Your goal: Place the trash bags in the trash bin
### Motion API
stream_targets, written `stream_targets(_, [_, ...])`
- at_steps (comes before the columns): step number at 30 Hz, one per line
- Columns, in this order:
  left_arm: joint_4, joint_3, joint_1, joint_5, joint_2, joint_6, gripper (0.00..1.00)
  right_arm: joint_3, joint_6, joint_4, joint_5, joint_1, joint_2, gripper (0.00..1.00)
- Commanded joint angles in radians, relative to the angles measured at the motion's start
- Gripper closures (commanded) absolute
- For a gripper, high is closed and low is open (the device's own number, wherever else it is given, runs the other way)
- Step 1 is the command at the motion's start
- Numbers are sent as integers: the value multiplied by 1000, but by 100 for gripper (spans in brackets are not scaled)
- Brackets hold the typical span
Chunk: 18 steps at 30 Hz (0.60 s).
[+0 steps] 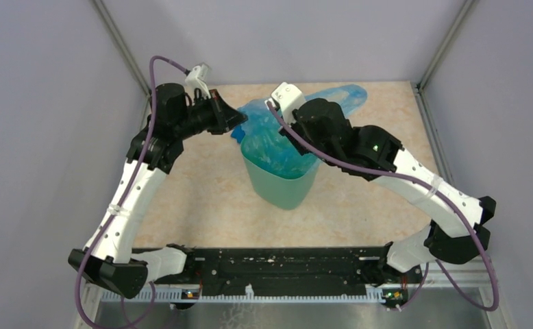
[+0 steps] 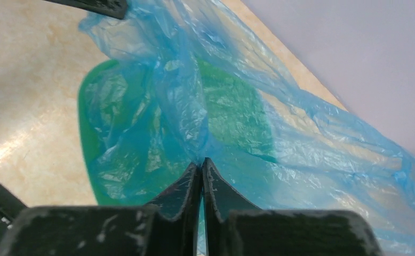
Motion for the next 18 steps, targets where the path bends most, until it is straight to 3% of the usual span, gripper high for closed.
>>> stream_targets(1, [-15,39,14,-9,-16,30,100,138,81,-89,-131,-5,7,100])
stream_targets(9, [-109,41,43,-20,-25,83,100,15,249,-135,-463,15,-71,100])
stream_targets(18, [-197,-39,48,-89,-79,143,100,-318,410,-29,-532,28,-165,100])
